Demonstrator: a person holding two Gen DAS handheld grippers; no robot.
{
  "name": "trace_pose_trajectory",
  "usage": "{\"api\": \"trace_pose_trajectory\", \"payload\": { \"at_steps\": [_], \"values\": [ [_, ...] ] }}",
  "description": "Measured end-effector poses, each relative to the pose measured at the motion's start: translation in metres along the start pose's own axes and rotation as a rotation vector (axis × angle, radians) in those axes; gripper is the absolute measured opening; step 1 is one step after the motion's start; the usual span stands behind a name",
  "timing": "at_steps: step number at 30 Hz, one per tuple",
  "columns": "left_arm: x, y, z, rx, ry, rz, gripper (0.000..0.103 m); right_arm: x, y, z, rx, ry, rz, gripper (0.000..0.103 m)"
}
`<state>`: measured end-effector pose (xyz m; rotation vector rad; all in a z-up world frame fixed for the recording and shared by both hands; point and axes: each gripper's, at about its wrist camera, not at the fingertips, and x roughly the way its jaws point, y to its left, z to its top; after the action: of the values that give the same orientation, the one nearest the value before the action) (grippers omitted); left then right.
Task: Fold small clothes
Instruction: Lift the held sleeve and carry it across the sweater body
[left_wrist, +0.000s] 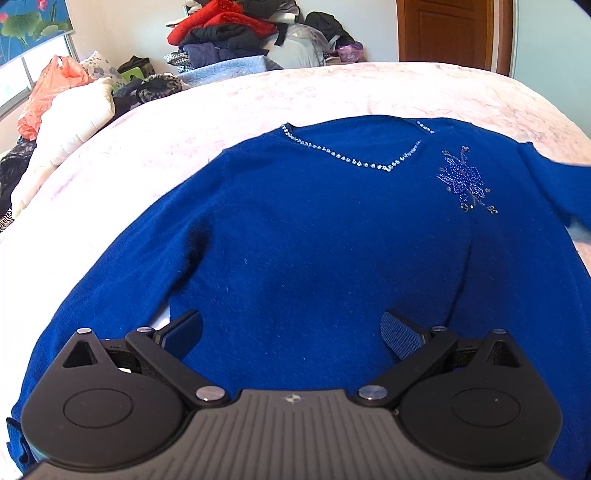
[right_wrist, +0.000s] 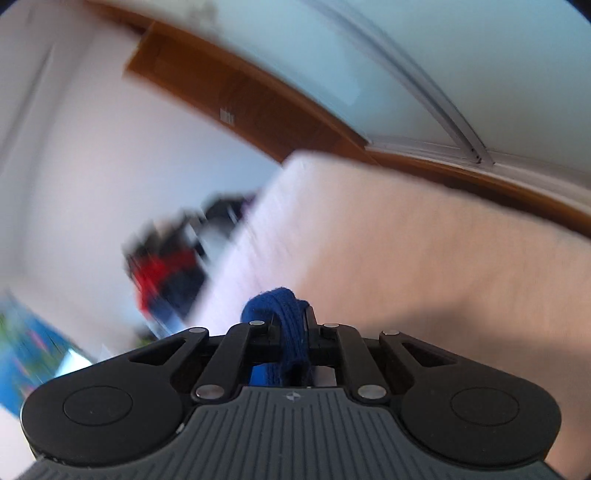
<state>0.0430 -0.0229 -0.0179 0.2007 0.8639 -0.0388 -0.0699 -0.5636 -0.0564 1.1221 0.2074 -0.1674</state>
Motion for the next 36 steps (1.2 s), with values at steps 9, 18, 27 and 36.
{"api": "trace_pose_trajectory", "payload": {
  "at_steps": [9, 18, 27, 36],
  "values": [
    [0.007, 0.008, 0.006, 0.008, -0.006, 0.016, 0.103, -0.017, 0.0, 0.045, 0.113, -0.112, 0.066, 0.013],
    [0.013, 0.017, 0.01, -0.001, -0.012, 0.013, 0.103, 0.036, 0.038, -0.035, 0.138, 0.106, 0.198, 0.013],
    [0.016, 0.027, 0.012, -0.017, -0.027, 0.019, 0.103, 0.098, 0.091, -0.1, 0.134, 0.307, 0.275, 0.014],
    [0.024, 0.038, 0.01, -0.034, -0.013, 0.025, 0.103, 0.14, 0.135, -0.164, 0.11, 0.471, 0.311, 0.014]
  ]
}}
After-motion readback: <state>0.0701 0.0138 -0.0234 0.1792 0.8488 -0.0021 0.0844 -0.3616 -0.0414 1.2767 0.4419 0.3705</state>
